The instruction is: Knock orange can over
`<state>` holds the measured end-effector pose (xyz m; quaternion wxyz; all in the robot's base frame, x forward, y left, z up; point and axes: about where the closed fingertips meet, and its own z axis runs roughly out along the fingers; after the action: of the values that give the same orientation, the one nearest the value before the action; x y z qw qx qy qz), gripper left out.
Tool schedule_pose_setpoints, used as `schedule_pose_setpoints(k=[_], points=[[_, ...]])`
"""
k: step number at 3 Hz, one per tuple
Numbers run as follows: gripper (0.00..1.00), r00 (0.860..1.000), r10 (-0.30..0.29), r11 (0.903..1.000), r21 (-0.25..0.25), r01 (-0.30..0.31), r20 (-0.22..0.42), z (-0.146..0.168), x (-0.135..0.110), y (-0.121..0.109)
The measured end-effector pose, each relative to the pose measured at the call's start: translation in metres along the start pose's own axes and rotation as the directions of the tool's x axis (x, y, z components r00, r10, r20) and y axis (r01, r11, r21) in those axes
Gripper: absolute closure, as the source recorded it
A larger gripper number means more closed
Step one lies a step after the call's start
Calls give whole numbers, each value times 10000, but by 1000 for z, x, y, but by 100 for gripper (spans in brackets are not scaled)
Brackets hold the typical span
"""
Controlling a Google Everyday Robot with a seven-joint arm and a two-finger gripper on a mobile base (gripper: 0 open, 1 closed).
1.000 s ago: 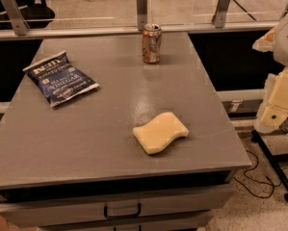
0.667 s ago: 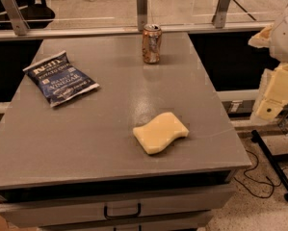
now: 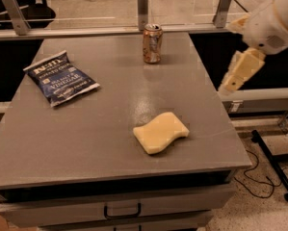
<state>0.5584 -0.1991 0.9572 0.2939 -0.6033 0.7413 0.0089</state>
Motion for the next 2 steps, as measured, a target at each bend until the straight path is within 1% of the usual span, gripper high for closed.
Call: schedule_pose_setpoints(k=[1, 2], points=[[0, 9933, 42, 9976, 677, -121, 1158, 21, -29, -41], [0, 9933, 41, 9977, 670, -119, 1155, 21, -29, -40]])
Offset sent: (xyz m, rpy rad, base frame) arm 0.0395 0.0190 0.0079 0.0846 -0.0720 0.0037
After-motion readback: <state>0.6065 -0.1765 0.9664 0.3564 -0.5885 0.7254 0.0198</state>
